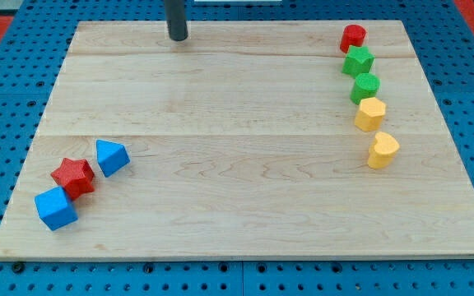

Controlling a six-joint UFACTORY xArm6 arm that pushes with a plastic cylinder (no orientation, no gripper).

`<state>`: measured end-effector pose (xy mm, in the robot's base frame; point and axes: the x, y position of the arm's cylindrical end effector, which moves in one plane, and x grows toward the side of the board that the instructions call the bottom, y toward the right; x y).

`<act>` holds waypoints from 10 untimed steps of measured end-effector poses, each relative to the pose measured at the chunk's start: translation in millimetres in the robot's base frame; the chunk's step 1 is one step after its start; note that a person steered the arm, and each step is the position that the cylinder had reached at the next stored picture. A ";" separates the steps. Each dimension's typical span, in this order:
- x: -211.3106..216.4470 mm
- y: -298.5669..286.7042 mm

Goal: Push the red circle into the triangle

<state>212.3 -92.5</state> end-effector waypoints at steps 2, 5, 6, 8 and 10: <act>-19.6 153.8; -13.4 339.4; 6.9 291.1; 29.1 299.4; 60.8 260.2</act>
<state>273.2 167.7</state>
